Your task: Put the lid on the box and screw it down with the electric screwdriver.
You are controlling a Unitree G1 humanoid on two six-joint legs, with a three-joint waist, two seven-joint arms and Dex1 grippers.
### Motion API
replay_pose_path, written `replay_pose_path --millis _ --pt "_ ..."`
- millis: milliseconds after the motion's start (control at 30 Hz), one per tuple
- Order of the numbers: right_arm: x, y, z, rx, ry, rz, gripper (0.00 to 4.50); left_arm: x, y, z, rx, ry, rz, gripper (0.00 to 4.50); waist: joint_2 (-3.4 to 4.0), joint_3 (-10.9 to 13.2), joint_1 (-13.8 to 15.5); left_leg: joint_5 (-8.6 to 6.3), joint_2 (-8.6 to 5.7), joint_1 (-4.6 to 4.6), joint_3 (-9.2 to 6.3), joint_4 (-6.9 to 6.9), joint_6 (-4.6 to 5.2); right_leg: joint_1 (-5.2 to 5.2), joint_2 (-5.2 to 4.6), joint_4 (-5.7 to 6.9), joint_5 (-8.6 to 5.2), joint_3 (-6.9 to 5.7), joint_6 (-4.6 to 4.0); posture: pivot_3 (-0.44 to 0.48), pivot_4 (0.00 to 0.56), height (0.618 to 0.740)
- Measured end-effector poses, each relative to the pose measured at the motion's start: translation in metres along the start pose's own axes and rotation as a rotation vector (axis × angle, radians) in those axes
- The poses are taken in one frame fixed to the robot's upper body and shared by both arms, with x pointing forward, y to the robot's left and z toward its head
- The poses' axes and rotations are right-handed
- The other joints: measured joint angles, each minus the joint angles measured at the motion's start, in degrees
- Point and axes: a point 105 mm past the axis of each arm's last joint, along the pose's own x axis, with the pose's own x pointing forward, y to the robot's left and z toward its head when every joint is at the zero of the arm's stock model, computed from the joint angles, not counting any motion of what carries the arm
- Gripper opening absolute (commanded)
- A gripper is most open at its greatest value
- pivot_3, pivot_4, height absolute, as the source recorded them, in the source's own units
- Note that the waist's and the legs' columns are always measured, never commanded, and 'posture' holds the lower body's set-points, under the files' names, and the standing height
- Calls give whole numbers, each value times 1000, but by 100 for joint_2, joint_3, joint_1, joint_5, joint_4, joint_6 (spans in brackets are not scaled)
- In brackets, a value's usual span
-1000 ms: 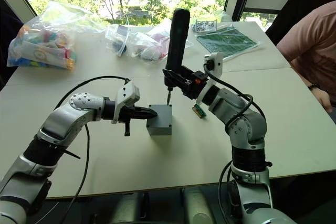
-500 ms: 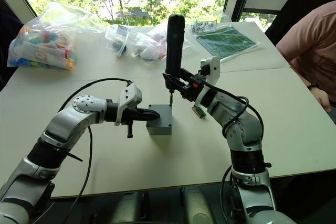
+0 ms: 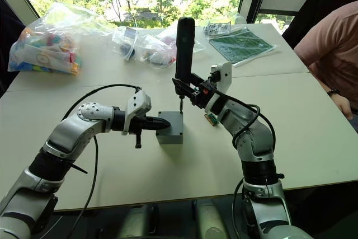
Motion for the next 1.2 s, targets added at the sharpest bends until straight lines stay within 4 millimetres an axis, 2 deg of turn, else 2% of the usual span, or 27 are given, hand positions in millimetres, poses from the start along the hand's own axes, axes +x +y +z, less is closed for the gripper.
replay_pose_path --millis 200,433,767,1200 --pt "-8 3 -2 -72 -2 27 1778 0 0 -1 1 5 2 0 -2 -4 5 0 0 12 -1 0 0 16 0 -3 -2 -1 0 0 150 740" --pt "-15 10 -11 -141 -4 36 1778 0 -1 -5 -6 15 4 0 -17 -17 6 -1 0 84 -1 -8 0 83 -1 -16 -26 -1 -12 0 150 740" --pt "-15 14 -20 -171 6 24 1778 -2 -2 -7 -4 27 -3 0 -37 -59 1 -1 2 86 0 -11 0 84 -1 -16 -26 0 -15 0 150 740" --pt "-14 12 -21 -153 -4 4 1778 -2 -1 -7 2 33 -1 0 -46 -76 1 -1 3 89 0 -16 0 84 -1 -17 -32 0 -25 0 150 740"
